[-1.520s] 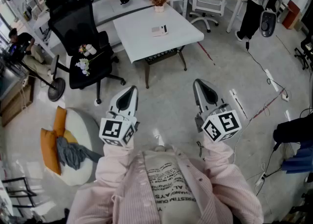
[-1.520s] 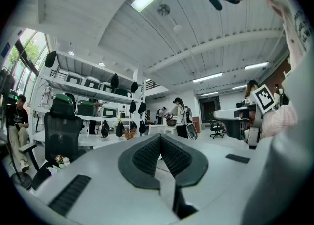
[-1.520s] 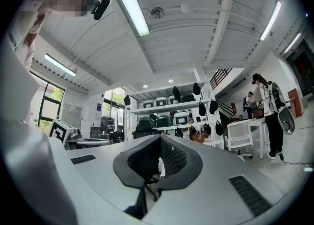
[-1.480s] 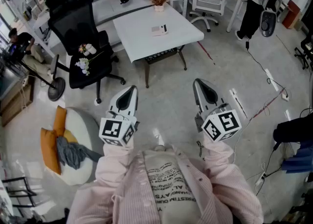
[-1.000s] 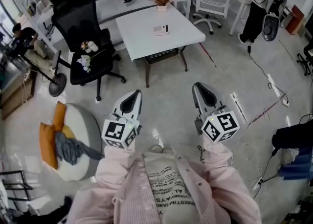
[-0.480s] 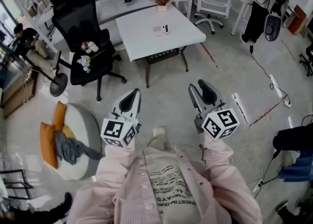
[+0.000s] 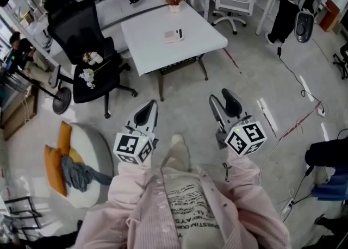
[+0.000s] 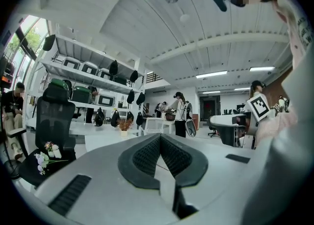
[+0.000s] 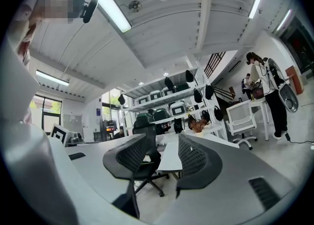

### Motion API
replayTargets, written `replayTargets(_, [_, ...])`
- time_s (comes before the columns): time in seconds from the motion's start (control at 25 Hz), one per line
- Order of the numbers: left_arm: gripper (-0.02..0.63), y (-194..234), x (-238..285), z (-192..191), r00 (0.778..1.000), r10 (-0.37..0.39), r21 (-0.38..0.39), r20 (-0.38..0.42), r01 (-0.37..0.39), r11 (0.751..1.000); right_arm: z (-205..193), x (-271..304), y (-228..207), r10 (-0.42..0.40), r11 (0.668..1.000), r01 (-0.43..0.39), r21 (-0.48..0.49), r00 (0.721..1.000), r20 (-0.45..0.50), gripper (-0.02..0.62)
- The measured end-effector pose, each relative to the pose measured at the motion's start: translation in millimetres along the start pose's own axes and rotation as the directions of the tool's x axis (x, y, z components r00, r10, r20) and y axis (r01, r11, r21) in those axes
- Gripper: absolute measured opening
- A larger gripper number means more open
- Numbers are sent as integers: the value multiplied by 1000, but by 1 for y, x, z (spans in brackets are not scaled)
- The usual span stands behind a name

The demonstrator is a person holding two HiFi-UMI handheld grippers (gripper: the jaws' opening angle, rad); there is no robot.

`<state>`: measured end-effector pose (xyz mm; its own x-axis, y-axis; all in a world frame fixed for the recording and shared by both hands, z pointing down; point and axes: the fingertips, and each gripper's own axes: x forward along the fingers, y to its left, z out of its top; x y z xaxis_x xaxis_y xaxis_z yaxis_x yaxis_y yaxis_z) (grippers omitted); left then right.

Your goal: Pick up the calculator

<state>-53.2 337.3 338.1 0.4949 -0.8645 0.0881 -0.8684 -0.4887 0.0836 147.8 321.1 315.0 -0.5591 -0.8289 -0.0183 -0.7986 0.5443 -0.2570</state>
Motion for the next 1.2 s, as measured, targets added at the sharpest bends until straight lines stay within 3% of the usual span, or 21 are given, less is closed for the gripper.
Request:
replayTargets(0.52, [2, 85, 119, -6, 999, -18, -56, -50, 15, 998, -4, 129, -59, 8, 1000, -7, 28, 998, -56, 184])
replayTargets(0.92, [2, 153, 181, -9, 999, -8, -90, -41, 4, 996, -10, 212, -92, 1, 999, 2, 41, 998, -66, 184])
replayTargets(1.2, [2, 172, 206, -11, 999, -27, -69, -46, 24, 997, -22, 244, -105, -14, 1000, 17, 24, 996, -92, 184])
